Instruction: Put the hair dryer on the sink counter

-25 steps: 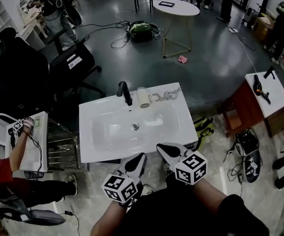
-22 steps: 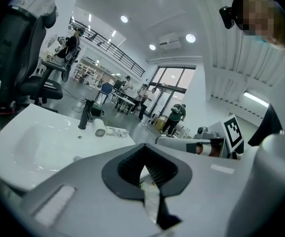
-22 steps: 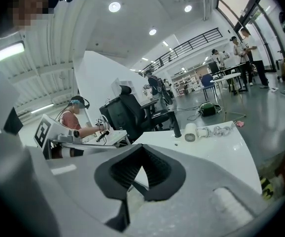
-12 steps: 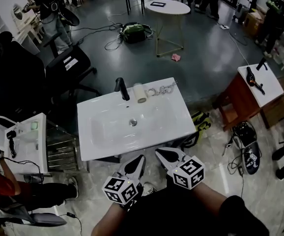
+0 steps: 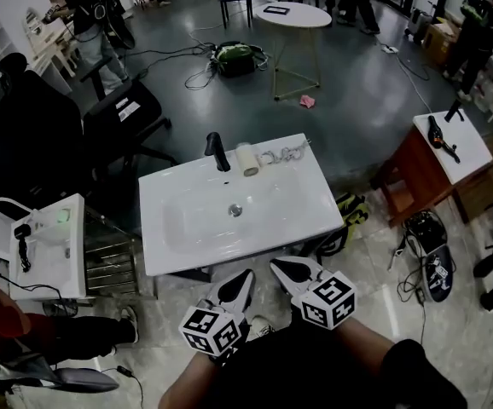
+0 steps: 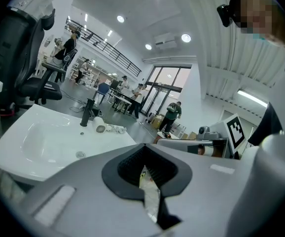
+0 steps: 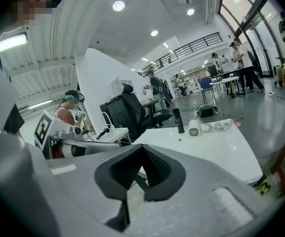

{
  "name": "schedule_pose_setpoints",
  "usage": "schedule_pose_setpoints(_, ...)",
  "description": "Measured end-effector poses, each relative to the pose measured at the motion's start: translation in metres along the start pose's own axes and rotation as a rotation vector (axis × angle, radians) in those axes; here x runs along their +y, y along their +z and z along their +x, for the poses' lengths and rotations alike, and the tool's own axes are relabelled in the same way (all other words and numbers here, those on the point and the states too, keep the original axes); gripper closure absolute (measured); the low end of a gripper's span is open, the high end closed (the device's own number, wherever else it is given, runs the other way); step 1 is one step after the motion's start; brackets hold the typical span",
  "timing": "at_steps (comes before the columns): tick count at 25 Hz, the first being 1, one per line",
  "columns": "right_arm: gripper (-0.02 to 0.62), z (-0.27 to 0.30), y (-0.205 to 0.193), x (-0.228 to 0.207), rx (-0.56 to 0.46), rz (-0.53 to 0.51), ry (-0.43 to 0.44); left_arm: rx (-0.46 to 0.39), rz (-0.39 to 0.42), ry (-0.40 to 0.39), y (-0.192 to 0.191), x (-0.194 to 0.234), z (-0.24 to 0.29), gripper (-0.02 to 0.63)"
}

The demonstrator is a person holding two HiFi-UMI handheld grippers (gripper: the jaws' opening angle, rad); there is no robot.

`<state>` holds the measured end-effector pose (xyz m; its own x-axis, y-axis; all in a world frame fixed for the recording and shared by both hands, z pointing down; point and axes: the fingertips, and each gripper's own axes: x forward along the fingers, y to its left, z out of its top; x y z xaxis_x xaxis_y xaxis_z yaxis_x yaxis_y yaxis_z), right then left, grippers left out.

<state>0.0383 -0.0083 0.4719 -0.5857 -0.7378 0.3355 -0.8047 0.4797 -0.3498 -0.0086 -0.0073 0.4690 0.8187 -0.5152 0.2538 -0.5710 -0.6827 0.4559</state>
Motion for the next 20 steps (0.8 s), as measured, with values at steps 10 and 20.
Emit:
schedule_pose_setpoints(10,0.595,0.0003,-0.0011,0.0077,0.008,-0.008,0.005,-0.005,0.006,-0.002,-0.0006,-0.0027,-0.0093,0.604)
schedule_pose_setpoints(20,0.595,-0.0006,-0.0022,0.0095,0.006,-0.006,0.006,-0.003,0.011,-0.003,-0.0004,-0.0039,-0.0108,0.603)
